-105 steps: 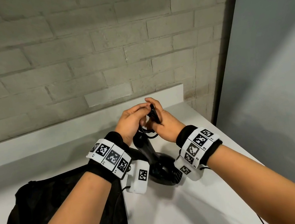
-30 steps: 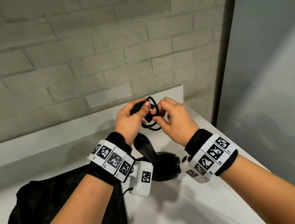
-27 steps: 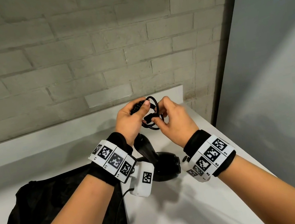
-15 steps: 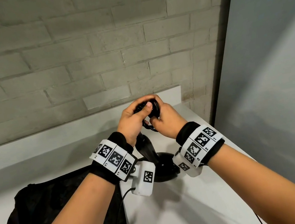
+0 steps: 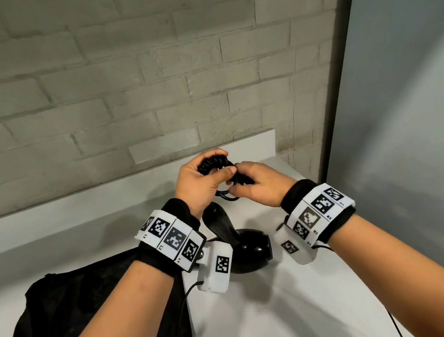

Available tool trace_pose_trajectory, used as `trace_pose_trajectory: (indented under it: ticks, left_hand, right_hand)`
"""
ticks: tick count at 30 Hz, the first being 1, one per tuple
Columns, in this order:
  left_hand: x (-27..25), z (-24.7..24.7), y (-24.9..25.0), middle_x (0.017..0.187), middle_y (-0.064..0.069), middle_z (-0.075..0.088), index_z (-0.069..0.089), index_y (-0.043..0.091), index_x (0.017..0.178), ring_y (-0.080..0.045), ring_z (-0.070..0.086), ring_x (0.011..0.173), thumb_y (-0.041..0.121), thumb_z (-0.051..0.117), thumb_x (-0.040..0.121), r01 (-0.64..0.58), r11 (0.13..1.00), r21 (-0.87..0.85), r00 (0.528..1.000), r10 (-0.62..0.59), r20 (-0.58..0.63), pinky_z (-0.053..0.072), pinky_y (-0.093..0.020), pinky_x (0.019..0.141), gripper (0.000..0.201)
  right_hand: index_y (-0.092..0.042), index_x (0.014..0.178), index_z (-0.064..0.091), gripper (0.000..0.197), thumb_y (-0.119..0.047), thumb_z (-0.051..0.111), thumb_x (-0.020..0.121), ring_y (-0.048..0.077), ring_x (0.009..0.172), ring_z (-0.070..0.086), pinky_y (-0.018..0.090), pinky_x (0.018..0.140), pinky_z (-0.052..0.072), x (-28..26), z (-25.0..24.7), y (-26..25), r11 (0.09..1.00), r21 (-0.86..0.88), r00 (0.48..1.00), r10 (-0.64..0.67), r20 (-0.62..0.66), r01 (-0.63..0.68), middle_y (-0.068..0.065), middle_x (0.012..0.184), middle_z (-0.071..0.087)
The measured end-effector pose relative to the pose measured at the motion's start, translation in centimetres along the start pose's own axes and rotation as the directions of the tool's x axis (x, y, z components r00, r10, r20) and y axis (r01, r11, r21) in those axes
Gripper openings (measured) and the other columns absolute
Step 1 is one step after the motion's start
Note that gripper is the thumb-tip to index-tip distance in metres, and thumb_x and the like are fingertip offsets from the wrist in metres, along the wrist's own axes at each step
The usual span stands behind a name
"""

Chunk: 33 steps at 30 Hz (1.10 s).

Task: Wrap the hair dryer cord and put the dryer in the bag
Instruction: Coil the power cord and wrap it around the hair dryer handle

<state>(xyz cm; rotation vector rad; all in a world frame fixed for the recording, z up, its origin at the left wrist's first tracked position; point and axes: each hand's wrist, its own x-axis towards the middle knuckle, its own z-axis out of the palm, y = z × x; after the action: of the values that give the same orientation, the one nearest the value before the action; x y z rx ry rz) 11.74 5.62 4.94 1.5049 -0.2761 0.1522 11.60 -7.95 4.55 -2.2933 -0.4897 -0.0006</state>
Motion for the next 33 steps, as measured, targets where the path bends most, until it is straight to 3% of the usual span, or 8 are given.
trace_pose_trajectory:
  ticks: [3, 5, 9, 12, 16, 21, 30, 33]
  left_hand:
    - [0.2, -0.1, -0.1, 0.070, 0.010, 0.060, 0.064, 0.024, 0.077, 0.001, 0.055, 0.059, -0.010, 0.067, 0.072, -0.014, 0.999, 0.038, 1.000, 0.013, 0.025, 0.047, -0.009, 0.066, 0.035]
    - [0.2, -0.2, -0.2, 0.062, 0.017, 0.062, 0.064, 0.025, 0.076, 0.004, 0.055, 0.058, -0.010, 0.067, 0.072, -0.010, 0.998, 0.057, 1.000, 0.008, 0.029, 0.047, -0.008, 0.067, 0.035]
    - [-0.1, -0.2, 0.3, 0.054, 0.017, 0.062, 0.063, 0.022, 0.074, 0.006, 0.055, 0.051, -0.006, 0.070, 0.071, 0.018, 0.997, 0.068, 0.999, -0.021, 0.040, 0.042, -0.005, 0.054, 0.028]
    - [-0.5, 0.2, 0.9, 0.049, 0.018, 0.063, 0.064, 0.018, 0.073, 0.008, 0.056, 0.048, 0.005, 0.069, 0.076, 0.037, 0.997, 0.073, 0.998, -0.041, 0.056, 0.037, -0.002, 0.046, 0.014]
    - [-0.5, 0.6, 1.1, 0.050, 0.019, 0.064, 0.066, 0.017, 0.071, 0.010, 0.057, 0.052, 0.007, 0.068, 0.078, 0.049, 0.992, 0.113, 0.997, -0.055, 0.048, 0.036, -0.001, 0.046, 0.013]
    - [-0.2, 0.6, 0.6, 0.073, 0.011, 0.064, 0.068, 0.020, 0.092, 0.012, 0.057, 0.058, 0.009, 0.067, 0.079, 0.032, 0.991, 0.130, 0.999, -0.029, -0.018, 0.039, -0.002, 0.052, 0.017]
    - [0.2, 0.7, 0.6, 0.036, 0.016, 0.048, 0.070, 0.016, 0.082, 0.000, 0.042, 0.035, 0.026, 0.070, 0.076, 0.134, 0.923, 0.361, 0.987, -0.156, 0.033, 0.034, -0.012, 0.043, 0.011]
    - [0.2, 0.5, 0.4, 0.045, 0.017, 0.056, 0.066, 0.025, 0.069, 0.002, 0.049, 0.045, 0.024, 0.071, 0.076, 0.114, 0.945, 0.306, 0.993, -0.111, -0.027, 0.038, -0.011, 0.048, 0.009]
  right_hand:
    - [-0.020, 0.082, 0.053, 0.013, -0.006, 0.053, 0.084, 0.004, 0.070, 0.046, 0.019, 0.062, 0.035, 0.0, -1.0, 0.5, 0.999, -0.027, 0.995, 0.030, 0.094, -0.028, -0.011, 0.075, 0.049]
    - [-0.015, 0.093, 0.058, 0.010, -0.009, 0.051, 0.088, 0.007, 0.074, 0.049, 0.019, 0.067, 0.039, 0.0, -1.5, 0.5, 0.998, -0.060, 0.989, 0.041, 0.142, -0.033, -0.006, 0.082, 0.054]
    - [-0.021, 0.079, 0.056, 0.018, -0.009, 0.048, 0.091, 0.010, 0.070, 0.054, 0.022, 0.075, 0.045, 0.0, -2.7, 0.7, 0.995, -0.095, 0.972, 0.058, 0.227, -0.037, -0.008, 0.071, 0.055]
    - [-0.010, 0.101, 0.065, 0.022, -0.007, 0.046, 0.092, 0.001, 0.070, 0.051, 0.016, 0.070, 0.041, 0.1, -3.5, 0.3, 0.989, -0.143, 0.991, 0.044, 0.128, -0.025, -0.012, 0.074, 0.057]
    - [-0.015, 0.105, 0.065, 0.024, -0.017, 0.045, 0.092, 0.023, 0.100, 0.059, 0.033, 0.089, 0.046, 0.3, -3.9, -0.8, 0.898, -0.440, 0.996, -0.027, -0.082, -0.012, 0.006, 0.107, 0.069]
    - [-0.017, 0.108, 0.062, 0.027, -0.021, 0.039, 0.094, 0.027, 0.110, 0.052, 0.038, 0.093, 0.038, 0.0, -4.0, -1.9, 0.762, -0.645, 0.943, -0.171, -0.284, -0.056, 0.007, 0.111, 0.065]
    - [-0.011, 0.102, 0.064, 0.023, -0.010, 0.046, 0.087, 0.029, 0.104, 0.051, 0.038, 0.088, 0.035, -0.8, -3.1, -2.0, 0.702, -0.707, 0.877, -0.281, -0.390, -0.089, 0.008, 0.101, 0.067]
    - [-0.012, 0.105, 0.063, 0.024, -0.013, 0.045, 0.090, 0.030, 0.104, 0.052, 0.039, 0.088, 0.037, -0.9, -3.0, -1.9, 0.705, -0.705, 0.887, -0.275, -0.371, -0.076, 0.008, 0.104, 0.067]
